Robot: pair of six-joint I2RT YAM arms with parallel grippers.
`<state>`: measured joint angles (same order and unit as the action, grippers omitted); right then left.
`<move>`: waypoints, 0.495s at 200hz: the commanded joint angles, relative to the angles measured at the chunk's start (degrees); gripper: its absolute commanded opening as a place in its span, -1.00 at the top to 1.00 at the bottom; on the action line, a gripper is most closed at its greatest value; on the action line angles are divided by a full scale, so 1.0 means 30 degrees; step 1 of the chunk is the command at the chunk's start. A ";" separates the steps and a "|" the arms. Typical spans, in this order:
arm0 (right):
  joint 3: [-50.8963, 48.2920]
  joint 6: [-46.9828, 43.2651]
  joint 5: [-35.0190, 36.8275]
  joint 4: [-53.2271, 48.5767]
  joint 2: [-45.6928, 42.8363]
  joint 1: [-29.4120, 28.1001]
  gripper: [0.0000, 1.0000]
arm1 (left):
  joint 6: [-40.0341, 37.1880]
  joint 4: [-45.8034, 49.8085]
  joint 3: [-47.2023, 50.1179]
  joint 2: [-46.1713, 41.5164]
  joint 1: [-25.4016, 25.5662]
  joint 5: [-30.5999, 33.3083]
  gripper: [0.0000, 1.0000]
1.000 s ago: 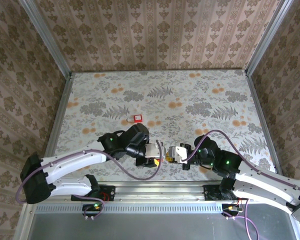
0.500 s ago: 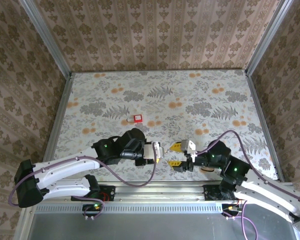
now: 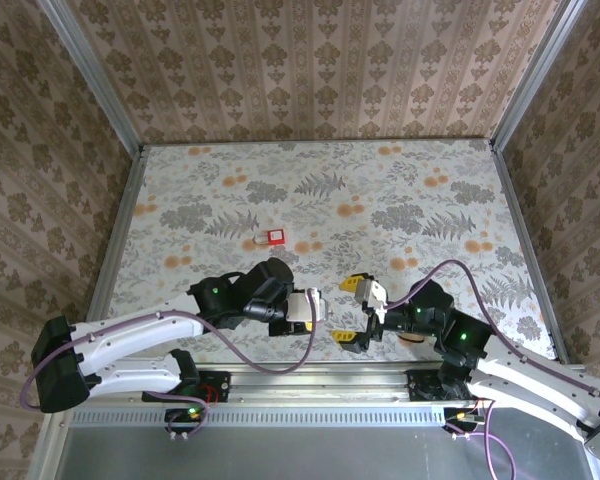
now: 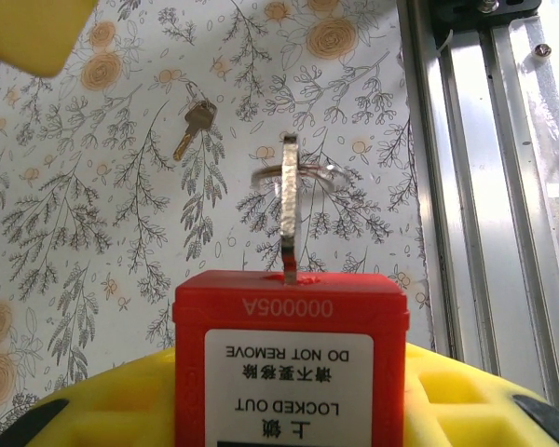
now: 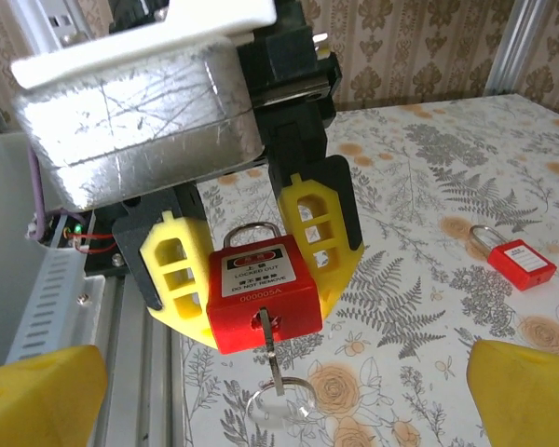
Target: Unlock with the key
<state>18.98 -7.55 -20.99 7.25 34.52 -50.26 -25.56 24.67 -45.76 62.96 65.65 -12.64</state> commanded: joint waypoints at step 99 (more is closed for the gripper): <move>-0.0203 -0.1526 -0.0615 0.2282 0.2053 -0.0066 -0.98 | 0.0119 -0.0395 -0.1652 0.1336 0.0907 -0.1352 1.00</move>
<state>18.46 -10.79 -21.47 11.20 40.21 -50.28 -25.54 24.38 -48.53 66.54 67.57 -15.11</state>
